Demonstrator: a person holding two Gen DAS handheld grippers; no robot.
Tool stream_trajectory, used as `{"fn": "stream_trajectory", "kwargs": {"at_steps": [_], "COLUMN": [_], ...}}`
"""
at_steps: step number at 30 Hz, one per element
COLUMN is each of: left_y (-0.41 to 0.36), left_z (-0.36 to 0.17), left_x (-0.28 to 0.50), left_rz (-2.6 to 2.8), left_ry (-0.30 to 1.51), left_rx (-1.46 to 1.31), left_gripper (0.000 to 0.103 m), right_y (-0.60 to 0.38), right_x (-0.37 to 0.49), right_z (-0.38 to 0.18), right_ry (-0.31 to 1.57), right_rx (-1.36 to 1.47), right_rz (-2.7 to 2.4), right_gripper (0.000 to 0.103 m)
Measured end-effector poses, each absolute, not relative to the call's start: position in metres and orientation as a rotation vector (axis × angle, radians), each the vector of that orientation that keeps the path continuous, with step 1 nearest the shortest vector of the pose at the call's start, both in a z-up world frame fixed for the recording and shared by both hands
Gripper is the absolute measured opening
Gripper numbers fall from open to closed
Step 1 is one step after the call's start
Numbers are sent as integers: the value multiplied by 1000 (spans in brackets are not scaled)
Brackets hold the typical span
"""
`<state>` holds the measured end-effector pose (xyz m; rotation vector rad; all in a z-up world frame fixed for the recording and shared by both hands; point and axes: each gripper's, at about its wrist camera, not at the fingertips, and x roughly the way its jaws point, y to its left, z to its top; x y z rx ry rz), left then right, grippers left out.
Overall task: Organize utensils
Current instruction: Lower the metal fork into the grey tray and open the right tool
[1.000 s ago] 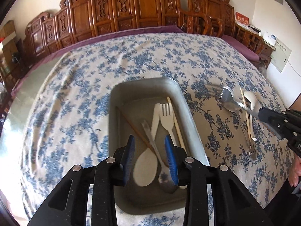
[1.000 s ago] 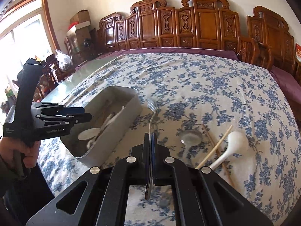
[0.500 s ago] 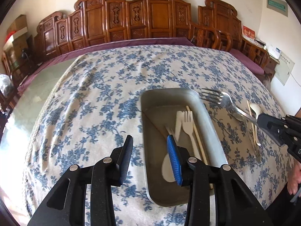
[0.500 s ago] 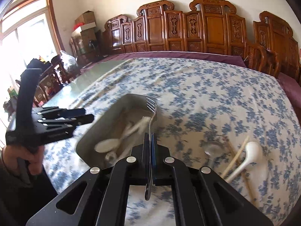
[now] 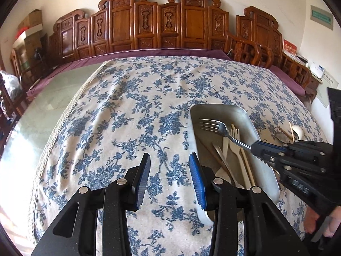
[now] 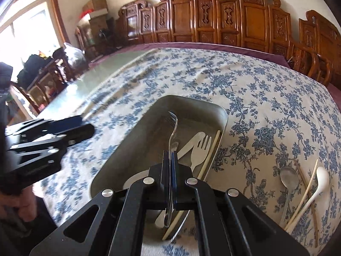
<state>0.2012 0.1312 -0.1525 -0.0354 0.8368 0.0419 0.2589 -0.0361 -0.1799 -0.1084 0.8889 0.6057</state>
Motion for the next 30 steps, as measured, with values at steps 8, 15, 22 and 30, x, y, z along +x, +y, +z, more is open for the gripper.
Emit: {"fn": "stream_trajectory", "kwargs": {"at_steps": [8,15,22,30], "left_y": [138,134,132,110], "left_z": [-151,-152,-152,-150], "left_x": [199,199,199,201], "left_rz": [29,24,24,-5], "left_ry": [833,835,834,820], "left_rx": [-61,-57,-57,-44], "left_gripper": [36,36,36,48], "right_y": [-22,-20,-28,-85], "right_x": [268,265,256,244], "right_z": [-199,-211,-196,-154], "right_ry": [923,968,921,812], "right_rx": [-135,-118,-87,-94], "right_rz": [558,571,619,593], "right_gripper": [3,4,4,23]}}
